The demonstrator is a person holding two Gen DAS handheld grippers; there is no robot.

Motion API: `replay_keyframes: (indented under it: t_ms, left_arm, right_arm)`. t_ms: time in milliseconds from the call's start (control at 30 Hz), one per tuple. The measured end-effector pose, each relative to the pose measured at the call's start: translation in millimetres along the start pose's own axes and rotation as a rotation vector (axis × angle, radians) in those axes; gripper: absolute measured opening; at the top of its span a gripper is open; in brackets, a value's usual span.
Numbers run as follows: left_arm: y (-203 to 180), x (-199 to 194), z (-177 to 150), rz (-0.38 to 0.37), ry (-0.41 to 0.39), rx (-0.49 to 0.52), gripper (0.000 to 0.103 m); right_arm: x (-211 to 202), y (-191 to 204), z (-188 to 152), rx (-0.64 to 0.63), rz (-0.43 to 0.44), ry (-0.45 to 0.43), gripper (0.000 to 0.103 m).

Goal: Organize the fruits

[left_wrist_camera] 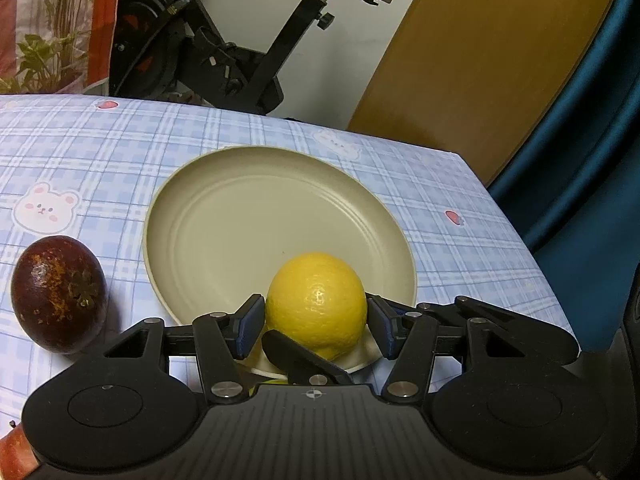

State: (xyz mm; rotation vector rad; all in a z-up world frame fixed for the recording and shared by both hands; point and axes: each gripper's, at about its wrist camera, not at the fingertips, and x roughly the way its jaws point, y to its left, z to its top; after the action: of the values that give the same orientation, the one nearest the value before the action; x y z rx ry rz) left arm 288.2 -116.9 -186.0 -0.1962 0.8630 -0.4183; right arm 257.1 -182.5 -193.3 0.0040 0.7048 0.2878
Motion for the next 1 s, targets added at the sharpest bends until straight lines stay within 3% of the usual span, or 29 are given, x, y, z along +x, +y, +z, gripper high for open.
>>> replay_keyframes:
  t_ms: [333,600,1000]
  left_arm:
    - [1.8,-31.7,5.3,0.022,-0.059,0.016,0.059]
    - [1.0,-78.9,-0.5,0.04,-0.111,0.04,0.059]
    - [13.6,-144.2,-45.7,0.078,-0.149,0.053,0.058]
  right_arm:
    - [-23.0,6.7,1.9,0.006,-0.023,-0.046,0.061]
    - [-58.5,12.3,-5.3,0.07,0.001,-0.099,0.061]
    - [-98.0,50.4,-34.1,0.042,0.048,-0.117,0.061]
